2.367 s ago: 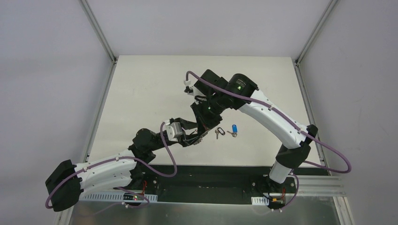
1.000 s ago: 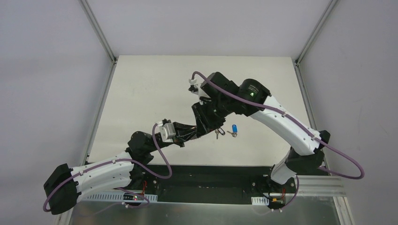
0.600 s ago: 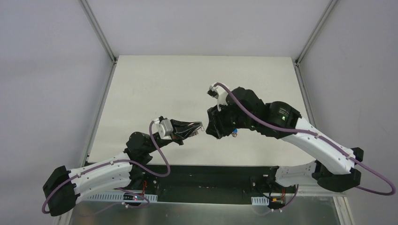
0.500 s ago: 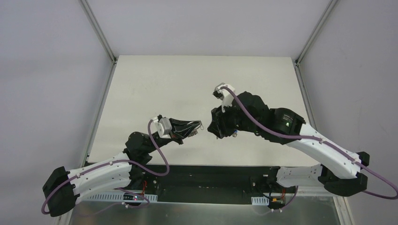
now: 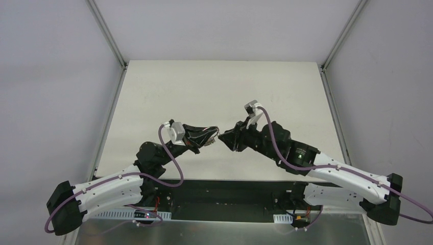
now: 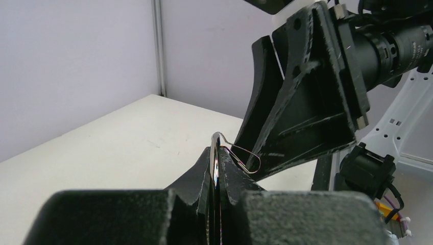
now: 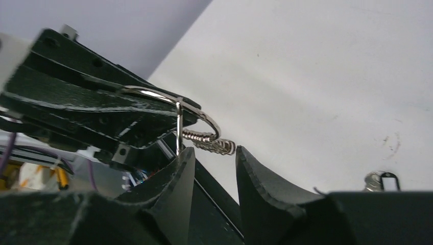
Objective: Put the keys on the keyring
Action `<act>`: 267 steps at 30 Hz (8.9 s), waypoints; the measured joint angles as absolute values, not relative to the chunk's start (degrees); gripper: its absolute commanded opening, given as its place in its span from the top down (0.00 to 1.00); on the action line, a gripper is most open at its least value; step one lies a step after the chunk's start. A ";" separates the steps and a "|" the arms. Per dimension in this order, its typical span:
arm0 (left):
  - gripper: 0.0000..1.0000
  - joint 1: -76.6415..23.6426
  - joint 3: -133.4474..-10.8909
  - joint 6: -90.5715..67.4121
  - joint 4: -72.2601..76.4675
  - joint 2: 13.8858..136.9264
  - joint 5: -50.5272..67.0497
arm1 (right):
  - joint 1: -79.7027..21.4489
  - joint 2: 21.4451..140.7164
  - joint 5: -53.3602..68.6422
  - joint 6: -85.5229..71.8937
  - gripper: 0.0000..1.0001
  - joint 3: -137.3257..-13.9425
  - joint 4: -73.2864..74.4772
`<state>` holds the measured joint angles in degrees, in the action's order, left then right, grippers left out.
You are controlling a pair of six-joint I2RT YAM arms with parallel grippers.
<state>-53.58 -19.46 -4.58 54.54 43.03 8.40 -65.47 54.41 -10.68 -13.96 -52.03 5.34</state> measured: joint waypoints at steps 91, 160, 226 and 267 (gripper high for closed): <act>0.60 -53.58 -20.80 -6.52 32.08 27.83 9.78 | -65.58 67.29 1.21 -18.68 1.00 -91.44 43.05; 0.77 -54.46 -22.57 10.11 25.93 33.06 24.62 | -55.20 95.26 26.28 -23.75 1.00 -108.38 72.40; 1.00 -54.78 -24.97 -3.70 24.73 40.12 5.21 | -50.54 49.71 4.60 -23.09 0.34 -55.64 24.73; 1.00 -54.78 -27.62 -7.07 23.70 41.15 4.51 | -51.81 74.78 13.82 -28.51 0.72 -79.33 32.14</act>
<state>-54.78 -27.62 -7.07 23.70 41.15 4.51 -51.81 74.78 13.82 -28.51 -79.33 32.14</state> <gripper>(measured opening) 0.041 0.299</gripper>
